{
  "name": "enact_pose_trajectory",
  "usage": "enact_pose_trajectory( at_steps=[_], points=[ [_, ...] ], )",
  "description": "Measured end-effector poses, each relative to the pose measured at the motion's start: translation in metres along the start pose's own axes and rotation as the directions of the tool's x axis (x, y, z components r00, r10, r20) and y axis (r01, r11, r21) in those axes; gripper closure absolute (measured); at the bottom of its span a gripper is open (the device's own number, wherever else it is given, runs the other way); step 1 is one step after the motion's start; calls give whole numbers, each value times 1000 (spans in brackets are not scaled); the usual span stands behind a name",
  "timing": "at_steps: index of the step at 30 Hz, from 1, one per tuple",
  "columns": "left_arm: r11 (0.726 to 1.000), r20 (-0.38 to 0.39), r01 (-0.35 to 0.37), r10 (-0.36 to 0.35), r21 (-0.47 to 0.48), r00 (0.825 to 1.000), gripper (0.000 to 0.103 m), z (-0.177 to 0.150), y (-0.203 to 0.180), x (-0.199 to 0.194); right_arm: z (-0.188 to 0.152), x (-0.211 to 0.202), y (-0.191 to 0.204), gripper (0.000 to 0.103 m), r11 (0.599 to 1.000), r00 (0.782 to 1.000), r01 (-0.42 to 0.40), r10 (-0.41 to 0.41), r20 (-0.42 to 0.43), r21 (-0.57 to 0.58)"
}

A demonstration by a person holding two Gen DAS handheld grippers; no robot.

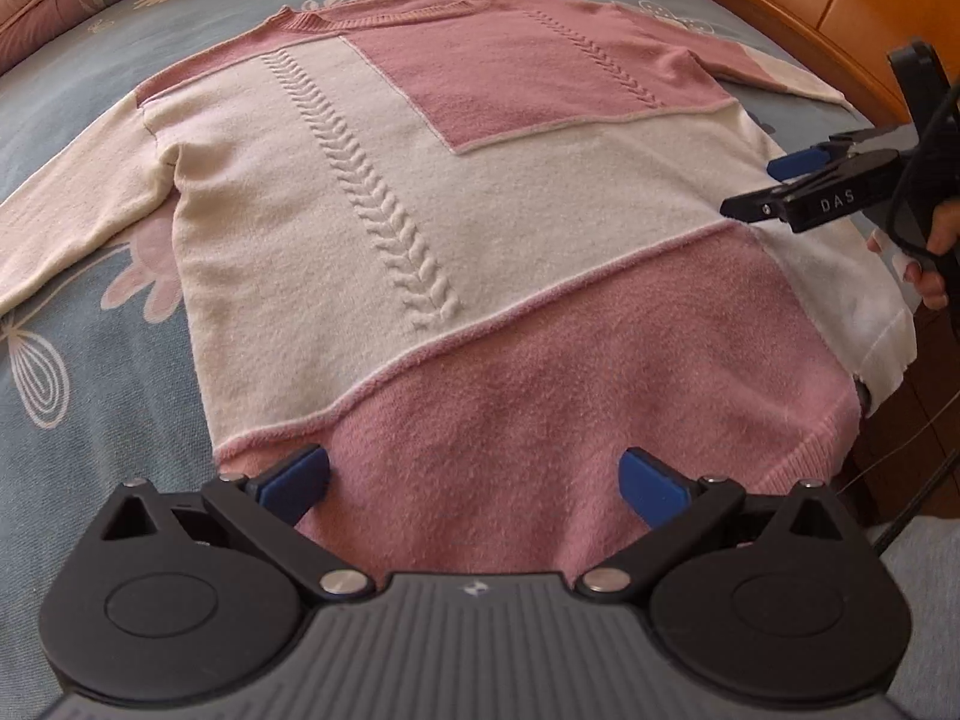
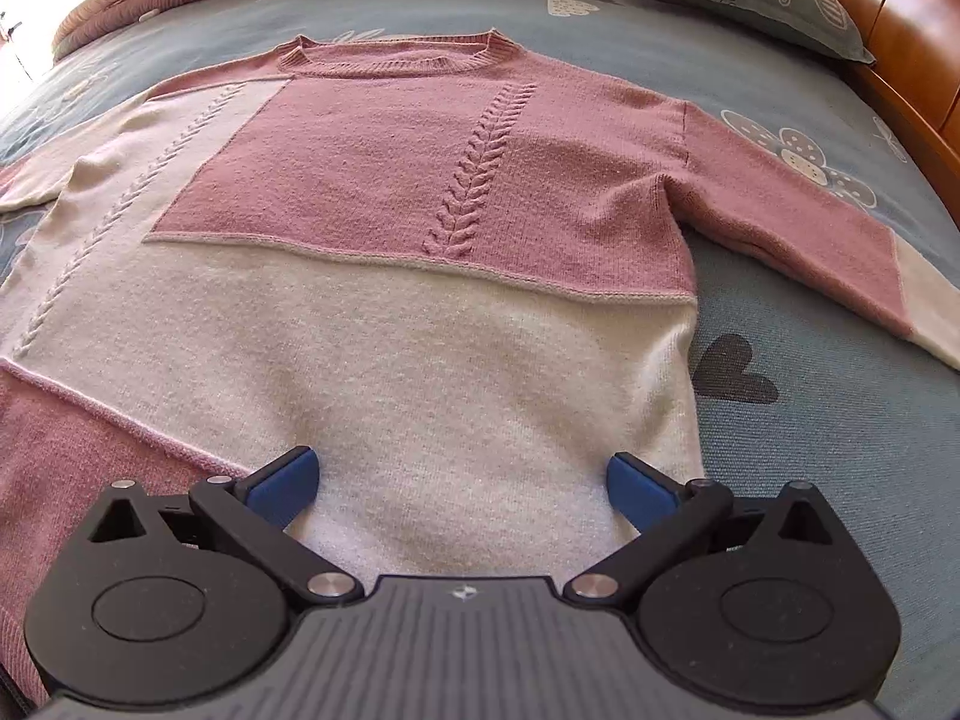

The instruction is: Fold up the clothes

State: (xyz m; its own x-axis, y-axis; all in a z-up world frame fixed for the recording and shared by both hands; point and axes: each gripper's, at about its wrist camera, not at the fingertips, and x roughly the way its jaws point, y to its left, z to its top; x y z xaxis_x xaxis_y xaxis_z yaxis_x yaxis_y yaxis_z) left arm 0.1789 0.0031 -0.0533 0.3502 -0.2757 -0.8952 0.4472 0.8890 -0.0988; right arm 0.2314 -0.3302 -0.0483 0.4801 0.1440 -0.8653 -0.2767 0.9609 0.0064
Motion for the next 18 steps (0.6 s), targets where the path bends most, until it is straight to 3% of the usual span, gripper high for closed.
enact_pose_trajectory(
  at_steps=[3, 7, 10, 14, 18],
  points=[
    [1000, -30, 7, -6, 31, 1000, 1, -3, -1, -11, 3, -7, 0, 0, 1000, 999, 10, -10, -50, -5],
    [981, 23, 63, -68, 184, 997, 1, 11, -21, -14, -3, -32, 23, 0, 981, 997, -73, 79, 26, -180],
    [934, 41, 112, -134, 340, 990, 1, 21, -44, 1, -8, -35, 52, 0, 913, 979, -189, 205, 4, -360],
    [872, 18, 164, -194, 462, 981, 1, 23, -61, 17, -24, -23, 78, 0, 797, 949, -299, 306, -77, -525],
    [845, -20, 149, -162, 513, 987, 1, -1, -50, 14, -40, -33, 66, 0, 787, 953, -293, 289, -96, -543]
  ],
)
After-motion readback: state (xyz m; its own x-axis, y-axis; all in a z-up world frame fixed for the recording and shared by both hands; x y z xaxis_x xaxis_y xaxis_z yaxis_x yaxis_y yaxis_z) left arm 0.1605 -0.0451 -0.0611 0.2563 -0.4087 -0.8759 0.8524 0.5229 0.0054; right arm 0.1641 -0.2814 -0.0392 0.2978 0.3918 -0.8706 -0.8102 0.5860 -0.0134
